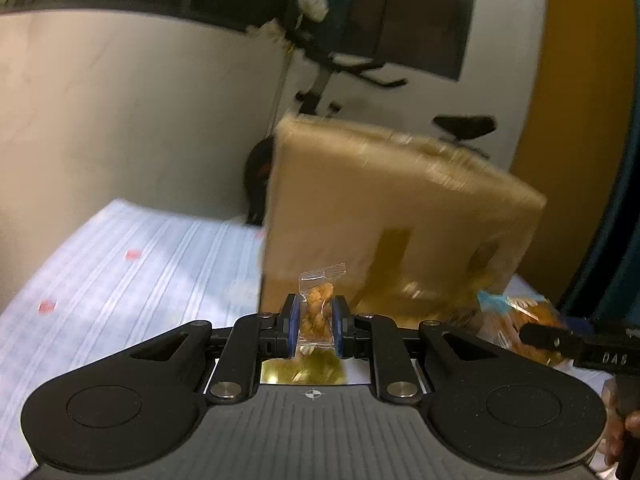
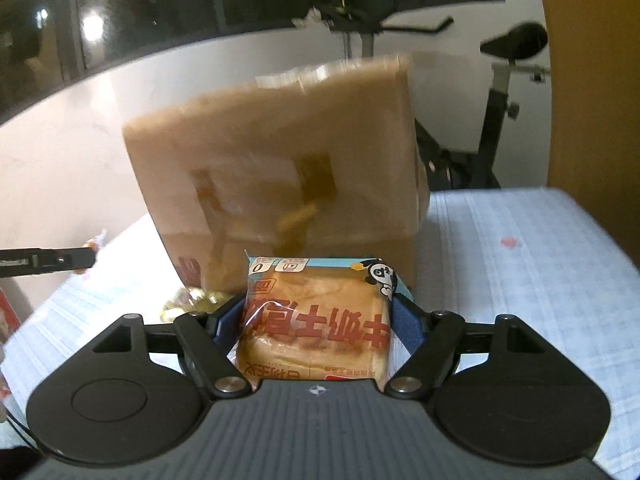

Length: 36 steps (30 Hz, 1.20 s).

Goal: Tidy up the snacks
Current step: 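Lift both snacks over the box and release them inside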

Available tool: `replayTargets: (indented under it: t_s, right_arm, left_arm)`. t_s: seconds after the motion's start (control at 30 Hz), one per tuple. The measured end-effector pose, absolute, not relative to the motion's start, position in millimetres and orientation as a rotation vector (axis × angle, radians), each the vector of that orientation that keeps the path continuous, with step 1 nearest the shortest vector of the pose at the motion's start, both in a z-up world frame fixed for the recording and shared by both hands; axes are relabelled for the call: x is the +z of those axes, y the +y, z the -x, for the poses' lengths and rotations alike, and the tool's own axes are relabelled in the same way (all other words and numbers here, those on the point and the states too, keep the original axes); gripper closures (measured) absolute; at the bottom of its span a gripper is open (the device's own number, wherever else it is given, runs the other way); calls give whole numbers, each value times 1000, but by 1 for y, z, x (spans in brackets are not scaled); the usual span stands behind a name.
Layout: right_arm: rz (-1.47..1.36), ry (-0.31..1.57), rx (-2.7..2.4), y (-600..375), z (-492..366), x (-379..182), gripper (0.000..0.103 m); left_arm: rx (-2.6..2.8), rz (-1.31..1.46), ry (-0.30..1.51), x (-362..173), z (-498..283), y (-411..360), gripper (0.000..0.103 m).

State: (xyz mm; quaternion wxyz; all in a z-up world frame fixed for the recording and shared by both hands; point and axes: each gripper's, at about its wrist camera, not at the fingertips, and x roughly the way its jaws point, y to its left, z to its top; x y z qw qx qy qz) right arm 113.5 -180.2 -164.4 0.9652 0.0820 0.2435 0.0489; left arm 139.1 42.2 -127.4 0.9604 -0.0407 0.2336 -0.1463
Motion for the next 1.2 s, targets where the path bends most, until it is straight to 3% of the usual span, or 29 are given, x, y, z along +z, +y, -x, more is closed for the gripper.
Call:
replayTargets:
  t_s: [0.3, 0.53, 0.83, 1.2]
  right_arm:
    - [-195, 277, 153, -184, -122, -77, 26]
    - [-90, 223, 185, -176, -186, -27, 26]
    - [55, 404, 135, -147, -302, -51, 26]
    - [-60, 468, 49, -153, -326, -64, 25]
  left_arm:
    - [-371, 46, 312, -64, -160, 27, 85]
    - [-398, -43, 287, -29, -218, -7, 85]
    - [-340, -120, 444, -40, -306, -35, 85]
    - [-275, -128, 535, -52, -336, -29, 83]
